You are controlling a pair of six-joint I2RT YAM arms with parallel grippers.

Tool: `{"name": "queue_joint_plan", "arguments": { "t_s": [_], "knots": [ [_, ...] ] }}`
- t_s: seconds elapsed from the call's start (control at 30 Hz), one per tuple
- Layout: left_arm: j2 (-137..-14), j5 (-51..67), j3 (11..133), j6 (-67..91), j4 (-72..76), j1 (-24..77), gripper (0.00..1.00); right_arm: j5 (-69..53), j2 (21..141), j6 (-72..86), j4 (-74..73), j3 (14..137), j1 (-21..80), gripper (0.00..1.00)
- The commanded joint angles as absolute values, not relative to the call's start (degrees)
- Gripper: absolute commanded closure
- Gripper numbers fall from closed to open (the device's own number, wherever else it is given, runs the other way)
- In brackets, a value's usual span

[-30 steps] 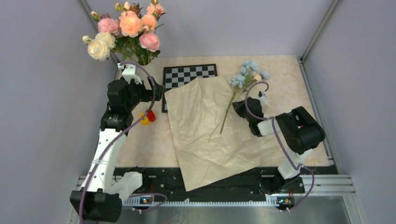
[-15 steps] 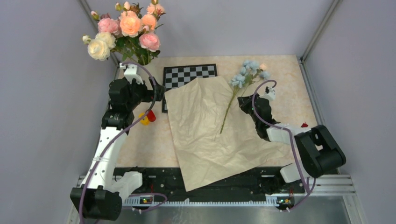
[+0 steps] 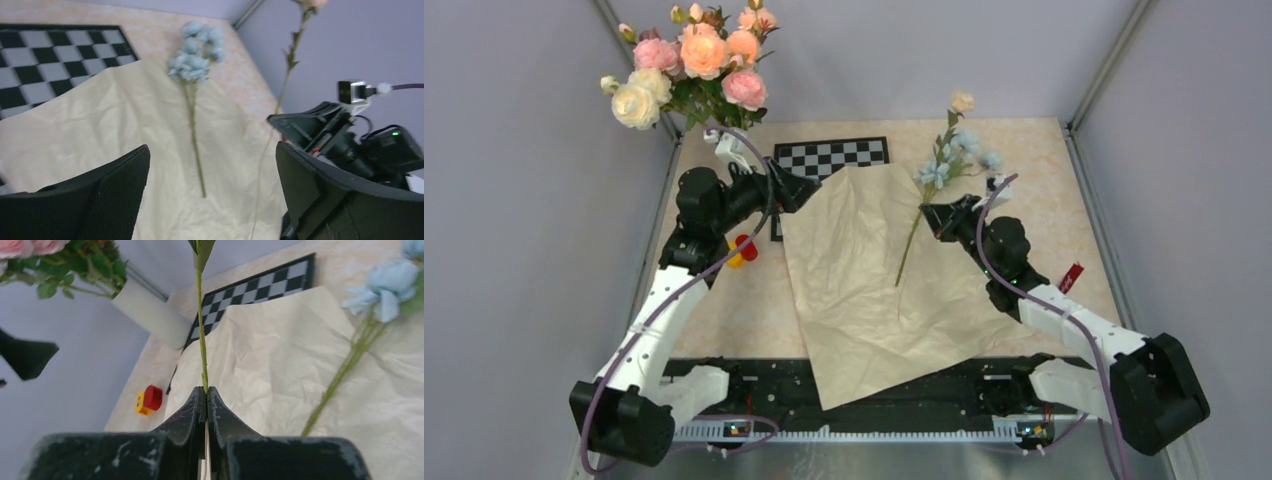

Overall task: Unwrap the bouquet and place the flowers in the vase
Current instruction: Pick up the fake flower from the wrapping paper.

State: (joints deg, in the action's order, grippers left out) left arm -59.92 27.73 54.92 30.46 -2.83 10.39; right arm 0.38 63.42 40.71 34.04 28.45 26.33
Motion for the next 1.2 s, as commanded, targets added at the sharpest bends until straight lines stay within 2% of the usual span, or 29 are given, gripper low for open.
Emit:
{"name": "queue_joint_plan", "arguments": {
  "t_s": [0.0, 0.17, 0.37, 0.67, 0.73, 0.93, 1.1, 1.17],
  "knots": [
    [-60.92, 34.14, 55.45, 44.15, 14.33, 14.52, 0.01, -4.37, 60.25, 32.56, 31.41, 34.18, 31.65, 1.0],
    [-64.65, 38.03, 55.94, 51.54, 24.05, 17.57, 0.01, -8.57, 62.57, 31.09, 32.54, 39.26, 36.22, 1.0],
    [-67.01, 39.29, 57.07, 52.14, 24.04, 20.1, 0.01, -13.14, 66.09, 27.67, 32.68, 44.65, 42.4, 1.0],
    [-67.22, 39.86, 56.99, 53.82, 26.43, 21.27, 0.02, -18.1, 69.79, 25.97, 30.9, 48.63, 46.19, 1.0],
    [-67.47, 40.08, 57.04, 54.08, 26.63, 21.22, 0.06, -18.51, 70.08, 25.91, 30.83, 48.85, 46.44, 1.0],
    [-68.63, 40.84, 57.44, 55.5, 27.39, 21.33, 0.32, -18.43, 70.5, 25.54, 30.06, 49.22, 46.72, 1.0],
    [-68.51, 40.8, 57.07, 55.36, 27.17, 21.34, 0.41, -16.98, 70.5, 25.91, 29.88, 49.2, 46.67, 1.0],
    [-68.42, 40.65, 56.97, 54.99, 26.71, 21.34, 0.49, -16.71, 70.58, 25.88, 29.95, 49.3, 46.73, 1.0]
  ]
}}
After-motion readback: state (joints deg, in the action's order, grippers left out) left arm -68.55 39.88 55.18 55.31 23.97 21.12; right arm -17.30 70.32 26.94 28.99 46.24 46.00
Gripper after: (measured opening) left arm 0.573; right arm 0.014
